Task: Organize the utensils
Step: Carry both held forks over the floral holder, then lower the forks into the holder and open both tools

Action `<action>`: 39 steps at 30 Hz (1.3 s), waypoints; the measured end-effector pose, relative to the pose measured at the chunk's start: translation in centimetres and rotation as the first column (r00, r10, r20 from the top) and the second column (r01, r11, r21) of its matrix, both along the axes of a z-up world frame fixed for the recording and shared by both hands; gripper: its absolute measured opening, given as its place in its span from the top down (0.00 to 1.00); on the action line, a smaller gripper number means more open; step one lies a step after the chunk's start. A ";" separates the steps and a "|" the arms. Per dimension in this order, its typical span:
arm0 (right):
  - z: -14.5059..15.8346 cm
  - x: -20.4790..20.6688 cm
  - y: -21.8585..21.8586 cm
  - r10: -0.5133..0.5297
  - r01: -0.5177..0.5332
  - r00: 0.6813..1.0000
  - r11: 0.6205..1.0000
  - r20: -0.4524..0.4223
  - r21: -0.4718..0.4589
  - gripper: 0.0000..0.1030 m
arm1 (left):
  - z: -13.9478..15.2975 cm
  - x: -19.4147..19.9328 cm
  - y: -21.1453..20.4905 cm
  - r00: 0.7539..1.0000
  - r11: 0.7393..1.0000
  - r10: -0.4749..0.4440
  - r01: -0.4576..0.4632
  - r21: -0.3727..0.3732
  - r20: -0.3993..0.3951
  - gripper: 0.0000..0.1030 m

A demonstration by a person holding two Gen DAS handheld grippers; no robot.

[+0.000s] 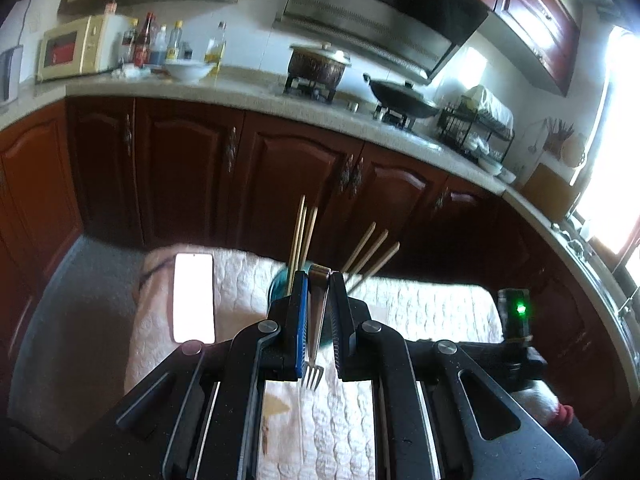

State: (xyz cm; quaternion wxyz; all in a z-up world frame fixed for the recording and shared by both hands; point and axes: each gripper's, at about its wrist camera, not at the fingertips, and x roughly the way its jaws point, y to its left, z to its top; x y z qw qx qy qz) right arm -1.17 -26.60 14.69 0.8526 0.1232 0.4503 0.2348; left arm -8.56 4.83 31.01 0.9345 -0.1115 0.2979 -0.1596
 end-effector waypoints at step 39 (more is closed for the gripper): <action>1.1 9.6 9.8 0.051 -0.036 0.992 0.991 0.116 -0.127 0.94 | -7.8 11.0 -2.9 0.991 0.989 0.103 -0.092 0.112 -0.091 0.91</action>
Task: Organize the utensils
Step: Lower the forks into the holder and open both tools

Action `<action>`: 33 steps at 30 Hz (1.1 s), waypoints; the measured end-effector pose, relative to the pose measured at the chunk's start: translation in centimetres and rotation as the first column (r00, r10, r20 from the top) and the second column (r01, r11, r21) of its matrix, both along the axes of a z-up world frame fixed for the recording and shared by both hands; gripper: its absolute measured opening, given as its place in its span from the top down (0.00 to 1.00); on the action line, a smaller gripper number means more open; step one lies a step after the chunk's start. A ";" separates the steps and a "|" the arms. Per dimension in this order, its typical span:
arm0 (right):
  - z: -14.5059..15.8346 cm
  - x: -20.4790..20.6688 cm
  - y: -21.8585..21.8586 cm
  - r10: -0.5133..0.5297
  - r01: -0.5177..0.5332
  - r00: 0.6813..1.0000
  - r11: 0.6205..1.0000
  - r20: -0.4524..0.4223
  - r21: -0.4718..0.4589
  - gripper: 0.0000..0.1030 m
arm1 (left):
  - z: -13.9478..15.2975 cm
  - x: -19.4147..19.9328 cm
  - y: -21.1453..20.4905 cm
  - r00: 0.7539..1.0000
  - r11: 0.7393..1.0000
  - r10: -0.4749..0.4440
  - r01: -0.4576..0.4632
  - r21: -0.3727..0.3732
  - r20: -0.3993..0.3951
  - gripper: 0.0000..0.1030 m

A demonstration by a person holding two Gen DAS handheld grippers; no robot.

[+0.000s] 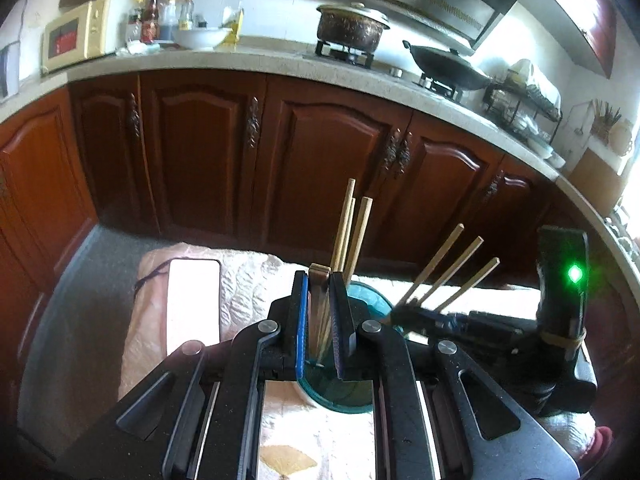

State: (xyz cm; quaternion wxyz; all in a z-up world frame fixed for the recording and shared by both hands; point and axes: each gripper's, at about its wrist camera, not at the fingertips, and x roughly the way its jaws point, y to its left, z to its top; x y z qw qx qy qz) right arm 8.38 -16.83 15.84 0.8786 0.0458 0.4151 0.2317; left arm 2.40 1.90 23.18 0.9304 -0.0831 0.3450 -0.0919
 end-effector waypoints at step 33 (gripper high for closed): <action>1.7 -9.6 -4.6 -0.050 0.049 0.996 0.999 0.068 0.020 0.73 | -0.3 -6.6 -1.7 0.999 1.000 0.024 -0.024 0.004 0.034 0.54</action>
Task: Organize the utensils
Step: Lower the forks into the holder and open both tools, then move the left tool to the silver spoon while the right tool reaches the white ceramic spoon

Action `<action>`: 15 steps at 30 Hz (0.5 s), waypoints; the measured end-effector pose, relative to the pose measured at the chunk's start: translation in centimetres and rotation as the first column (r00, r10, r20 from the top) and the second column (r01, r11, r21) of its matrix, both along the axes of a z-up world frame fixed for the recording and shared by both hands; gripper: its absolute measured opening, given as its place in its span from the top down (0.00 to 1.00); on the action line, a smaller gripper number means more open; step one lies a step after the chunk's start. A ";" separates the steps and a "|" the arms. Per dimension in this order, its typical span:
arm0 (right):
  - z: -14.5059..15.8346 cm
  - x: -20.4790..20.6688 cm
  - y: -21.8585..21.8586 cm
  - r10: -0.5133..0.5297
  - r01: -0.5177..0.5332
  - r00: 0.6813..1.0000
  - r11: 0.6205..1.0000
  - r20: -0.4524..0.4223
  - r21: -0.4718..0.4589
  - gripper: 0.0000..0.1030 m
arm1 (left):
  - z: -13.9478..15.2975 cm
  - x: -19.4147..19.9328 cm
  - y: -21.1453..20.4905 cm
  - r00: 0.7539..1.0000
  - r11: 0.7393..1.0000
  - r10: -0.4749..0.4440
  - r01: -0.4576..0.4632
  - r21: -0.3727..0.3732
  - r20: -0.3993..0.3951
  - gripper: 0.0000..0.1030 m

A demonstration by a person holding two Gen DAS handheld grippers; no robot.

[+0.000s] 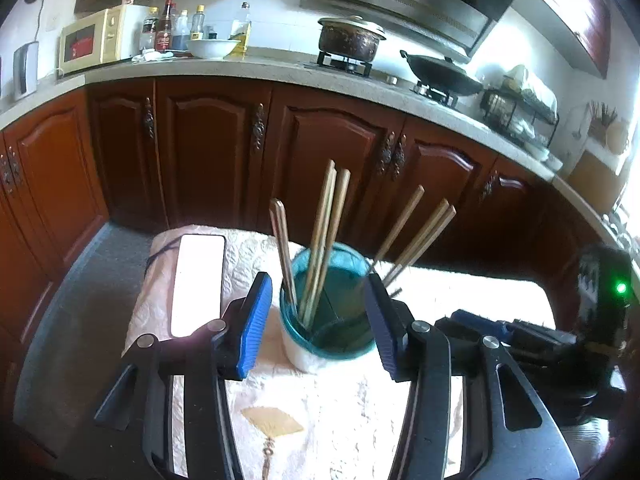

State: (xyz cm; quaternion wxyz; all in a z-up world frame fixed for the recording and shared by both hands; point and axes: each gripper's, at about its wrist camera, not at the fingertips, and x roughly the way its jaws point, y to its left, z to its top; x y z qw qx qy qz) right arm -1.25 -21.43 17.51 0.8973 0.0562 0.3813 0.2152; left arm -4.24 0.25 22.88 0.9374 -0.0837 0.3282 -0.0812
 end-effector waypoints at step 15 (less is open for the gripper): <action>-0.8 -4.5 -4.2 -0.078 0.078 0.997 0.996 0.001 -0.047 0.68 | -3.7 -1.9 -5.0 0.998 0.997 -0.047 0.050 0.065 -0.047 0.54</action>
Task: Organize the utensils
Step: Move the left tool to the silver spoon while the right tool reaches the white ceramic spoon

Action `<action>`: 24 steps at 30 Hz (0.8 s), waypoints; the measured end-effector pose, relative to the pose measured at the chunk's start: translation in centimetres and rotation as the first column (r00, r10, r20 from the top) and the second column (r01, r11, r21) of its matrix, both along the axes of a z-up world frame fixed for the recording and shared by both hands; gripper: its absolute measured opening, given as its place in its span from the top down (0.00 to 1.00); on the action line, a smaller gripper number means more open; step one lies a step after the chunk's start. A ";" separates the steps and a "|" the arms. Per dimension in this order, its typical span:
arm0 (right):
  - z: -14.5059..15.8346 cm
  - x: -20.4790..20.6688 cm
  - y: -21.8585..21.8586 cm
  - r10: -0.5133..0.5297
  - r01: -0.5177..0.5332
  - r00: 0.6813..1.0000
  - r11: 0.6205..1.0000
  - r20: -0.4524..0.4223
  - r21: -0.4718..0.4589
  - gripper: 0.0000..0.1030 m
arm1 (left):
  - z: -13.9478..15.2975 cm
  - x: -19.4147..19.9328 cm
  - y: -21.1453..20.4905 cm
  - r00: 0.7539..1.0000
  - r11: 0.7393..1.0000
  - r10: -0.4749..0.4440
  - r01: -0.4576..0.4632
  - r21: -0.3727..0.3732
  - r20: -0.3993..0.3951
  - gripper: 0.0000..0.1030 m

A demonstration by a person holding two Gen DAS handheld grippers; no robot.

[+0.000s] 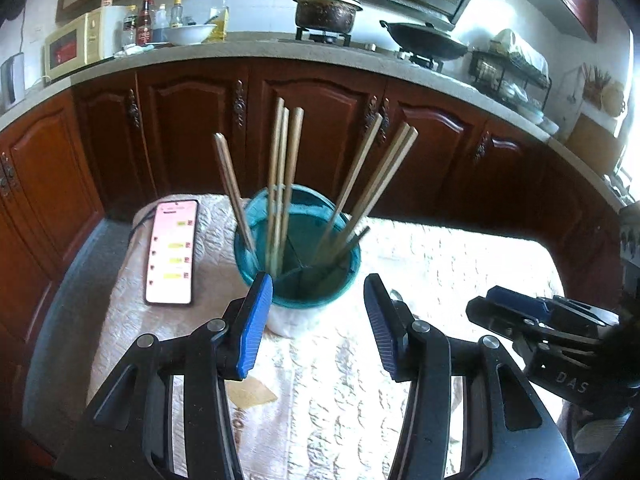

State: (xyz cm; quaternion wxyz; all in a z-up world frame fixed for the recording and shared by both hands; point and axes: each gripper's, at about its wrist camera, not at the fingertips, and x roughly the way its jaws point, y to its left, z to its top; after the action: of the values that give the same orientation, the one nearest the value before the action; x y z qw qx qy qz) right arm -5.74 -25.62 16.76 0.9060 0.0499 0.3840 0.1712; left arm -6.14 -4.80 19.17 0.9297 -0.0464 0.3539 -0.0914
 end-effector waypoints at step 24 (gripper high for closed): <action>-9.2 3.5 -4.5 -0.016 -0.015 0.983 0.985 -0.181 -0.172 0.65 | -5.3 0.6 -1.5 0.988 0.998 -0.056 0.052 -0.032 -0.142 0.54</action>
State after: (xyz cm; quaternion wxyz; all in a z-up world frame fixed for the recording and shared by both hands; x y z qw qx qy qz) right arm -2.28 -30.15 7.54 0.8681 -0.0135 0.4783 0.1316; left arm -5.52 -6.27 13.82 0.8984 -0.0563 0.4192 -0.1181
